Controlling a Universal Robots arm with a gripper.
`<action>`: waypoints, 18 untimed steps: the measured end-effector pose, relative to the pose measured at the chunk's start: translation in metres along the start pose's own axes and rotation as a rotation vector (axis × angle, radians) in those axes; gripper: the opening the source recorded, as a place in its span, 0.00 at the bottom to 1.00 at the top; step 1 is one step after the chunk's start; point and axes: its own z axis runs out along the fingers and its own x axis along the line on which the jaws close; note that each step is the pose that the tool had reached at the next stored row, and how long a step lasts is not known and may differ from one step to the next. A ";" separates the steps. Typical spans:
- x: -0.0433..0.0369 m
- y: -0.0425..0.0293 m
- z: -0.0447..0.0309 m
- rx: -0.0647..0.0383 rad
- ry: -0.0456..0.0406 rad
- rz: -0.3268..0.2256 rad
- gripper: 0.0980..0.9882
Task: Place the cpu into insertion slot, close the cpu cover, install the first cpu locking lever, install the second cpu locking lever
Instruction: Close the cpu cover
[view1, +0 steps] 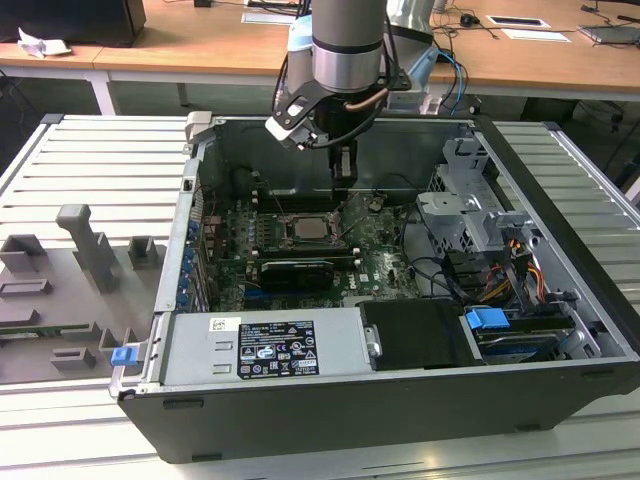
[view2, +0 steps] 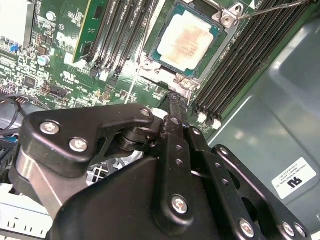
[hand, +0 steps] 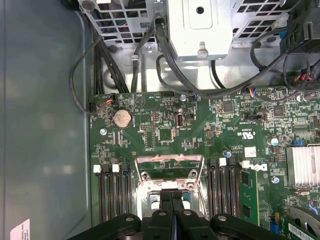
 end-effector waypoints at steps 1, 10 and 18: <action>0.0001 0.0010 0.0001 0.000 0.0001 0.000 0.01; 0.0003 0.0065 0.0005 0.000 0.0000 0.000 0.01; 0.0005 0.0096 0.0007 0.000 0.0000 0.000 0.01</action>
